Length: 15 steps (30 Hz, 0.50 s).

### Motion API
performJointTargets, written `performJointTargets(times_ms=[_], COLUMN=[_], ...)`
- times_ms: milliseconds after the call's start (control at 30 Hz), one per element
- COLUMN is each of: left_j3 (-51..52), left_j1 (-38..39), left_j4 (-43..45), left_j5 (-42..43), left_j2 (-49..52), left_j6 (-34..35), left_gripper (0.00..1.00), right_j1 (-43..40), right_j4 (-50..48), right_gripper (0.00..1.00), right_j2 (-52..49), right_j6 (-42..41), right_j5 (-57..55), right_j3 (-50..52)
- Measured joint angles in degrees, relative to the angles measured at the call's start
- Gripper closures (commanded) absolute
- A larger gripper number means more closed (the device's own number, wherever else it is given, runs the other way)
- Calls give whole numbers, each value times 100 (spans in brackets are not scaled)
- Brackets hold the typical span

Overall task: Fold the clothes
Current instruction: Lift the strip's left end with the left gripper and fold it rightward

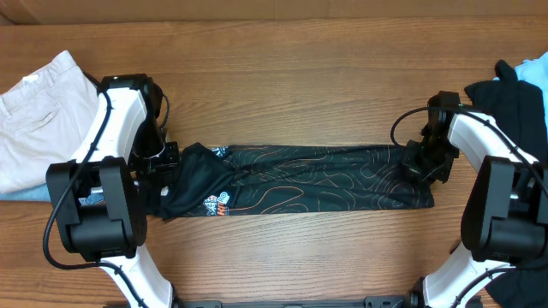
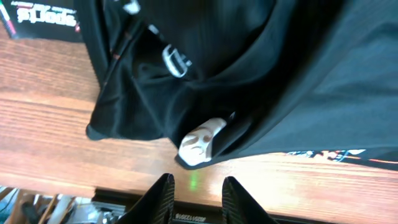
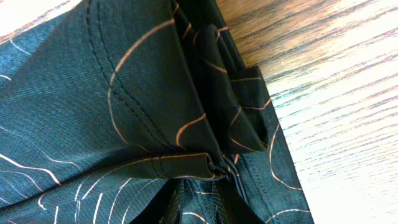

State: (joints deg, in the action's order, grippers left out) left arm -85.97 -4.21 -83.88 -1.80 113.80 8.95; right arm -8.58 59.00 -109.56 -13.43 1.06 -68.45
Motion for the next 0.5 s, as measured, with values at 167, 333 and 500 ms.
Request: performJointTargets(times_ms=[167,333,500], left_j3=[-352,-640,-638], left_j1=[42,345,879], left_j4=[280,1012,1488], left_j5=[474,1069,1156], left_j2=[0,-4,-4], left_j6=[-9,35,457], left_gripper=[65,58,40], right_j1=[0,0,0], right_j4=[-2,0,-7], right_gripper=[80,80,80], right_j2=[0,0,0], right_j6=[2,2,0], right_j5=[0,4,2], right_j3=[0,0,0])
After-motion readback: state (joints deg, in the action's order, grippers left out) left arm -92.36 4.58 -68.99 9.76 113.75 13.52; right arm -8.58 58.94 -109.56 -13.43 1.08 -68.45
